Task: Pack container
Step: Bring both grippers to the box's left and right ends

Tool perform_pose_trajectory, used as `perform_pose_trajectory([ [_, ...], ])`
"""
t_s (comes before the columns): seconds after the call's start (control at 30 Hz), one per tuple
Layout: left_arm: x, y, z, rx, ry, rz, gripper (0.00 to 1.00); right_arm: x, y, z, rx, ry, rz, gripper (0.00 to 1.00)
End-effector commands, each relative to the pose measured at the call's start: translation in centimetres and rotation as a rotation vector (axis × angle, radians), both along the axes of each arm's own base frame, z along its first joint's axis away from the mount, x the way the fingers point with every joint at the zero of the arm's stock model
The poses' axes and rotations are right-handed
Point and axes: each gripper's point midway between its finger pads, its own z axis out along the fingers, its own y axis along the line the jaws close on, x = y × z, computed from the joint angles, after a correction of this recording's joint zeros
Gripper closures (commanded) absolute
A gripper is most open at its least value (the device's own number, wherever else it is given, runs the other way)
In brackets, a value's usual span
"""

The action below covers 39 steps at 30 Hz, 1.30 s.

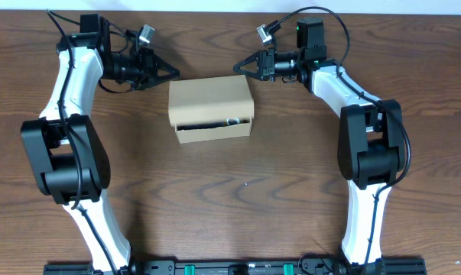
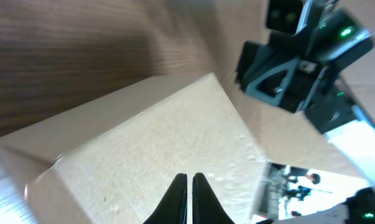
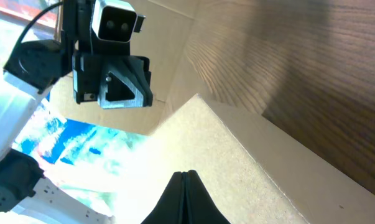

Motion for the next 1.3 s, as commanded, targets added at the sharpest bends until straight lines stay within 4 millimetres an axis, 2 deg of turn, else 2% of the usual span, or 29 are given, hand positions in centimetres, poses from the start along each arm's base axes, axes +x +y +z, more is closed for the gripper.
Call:
perform_pose_trajectory([
  [0.0,-0.3,0.6,2.0,0.106,-0.129,-0.033,0.94,-0.1,0.6,2.7,0.005,-0.1,0.012,0.98],
  [0.1,-0.5,1.1,3.2,0.16,-0.169,-0.021,0.94,0.4,0.4,3.6,-0.017,-0.145,-0.023,0.99],
  [0.2,-0.9,2.0,4.7,0.261,-0.216,0.003,0.94,0.7,0.2,5.6,-0.04,-0.231,-0.054,0.98],
  [0.33,-2.2,3.1,7.2,0.395,-0.276,0.027,0.95,0.7,-0.7,7.0,-0.18,-0.299,-0.146,0.98],
  [0.5,-5.3,2.8,9.8,0.46,-0.328,-0.019,0.94,-1.7,-2.1,6.9,-0.461,-0.341,-0.204,0.99],
  [0.63,-7.8,2.9,10.1,0.502,-0.275,-0.041,0.95,-4.4,-2.7,7.7,-0.621,-0.358,-0.207,0.99],
  [0.73,-9.2,2.4,9.6,0.507,-0.233,-0.083,0.94,-6.1,-2.8,7.4,-0.701,-0.347,-0.191,0.99],
  [0.87,-10.5,1.5,7.7,0.528,-0.177,-0.133,0.94,-8.2,-2.2,5.7,-0.778,-0.307,-0.132,0.99],
  [1.03,-10.8,0.5,4.1,0.525,-0.122,-0.149,0.94,-9.9,-2.1,2.9,-0.823,-0.255,-0.087,0.99],
  [1.27,-10.8,0.3,-0.9,0.513,-0.055,-0.099,0.94,-11.3,-2.5,-0.7,-0.846,-0.202,-0.059,0.99],
])
